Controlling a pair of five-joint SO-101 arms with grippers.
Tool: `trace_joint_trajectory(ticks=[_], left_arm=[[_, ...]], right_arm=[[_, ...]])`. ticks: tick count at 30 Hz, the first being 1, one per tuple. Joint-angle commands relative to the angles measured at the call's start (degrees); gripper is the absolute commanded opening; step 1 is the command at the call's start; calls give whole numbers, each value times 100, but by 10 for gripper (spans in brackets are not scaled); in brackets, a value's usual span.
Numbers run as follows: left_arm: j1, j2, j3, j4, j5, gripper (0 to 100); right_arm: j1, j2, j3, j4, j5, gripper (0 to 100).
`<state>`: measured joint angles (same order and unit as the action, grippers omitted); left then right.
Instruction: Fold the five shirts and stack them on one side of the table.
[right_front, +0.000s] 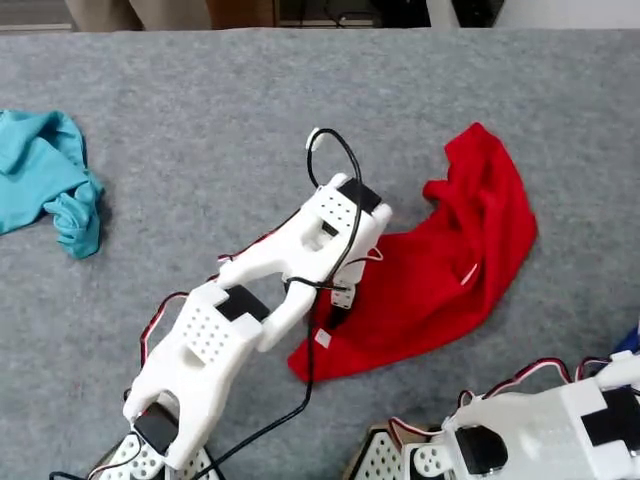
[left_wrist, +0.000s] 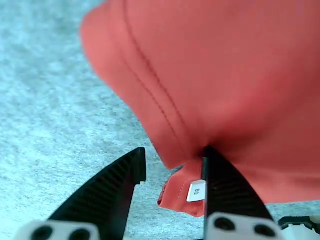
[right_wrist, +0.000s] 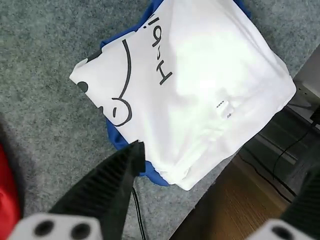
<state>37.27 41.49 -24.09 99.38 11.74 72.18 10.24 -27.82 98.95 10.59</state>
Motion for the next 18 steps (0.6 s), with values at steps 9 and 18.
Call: trace_joint_trajectory(ticks=[9, 18], left_arm=[[79, 48, -343, -79, -325, 19], [-79, -22, -835, 105, -369, 19]], right_arm=[[-31, -48, -251, 26, 18, 461], [-40, -48, -251, 26, 26, 461]])
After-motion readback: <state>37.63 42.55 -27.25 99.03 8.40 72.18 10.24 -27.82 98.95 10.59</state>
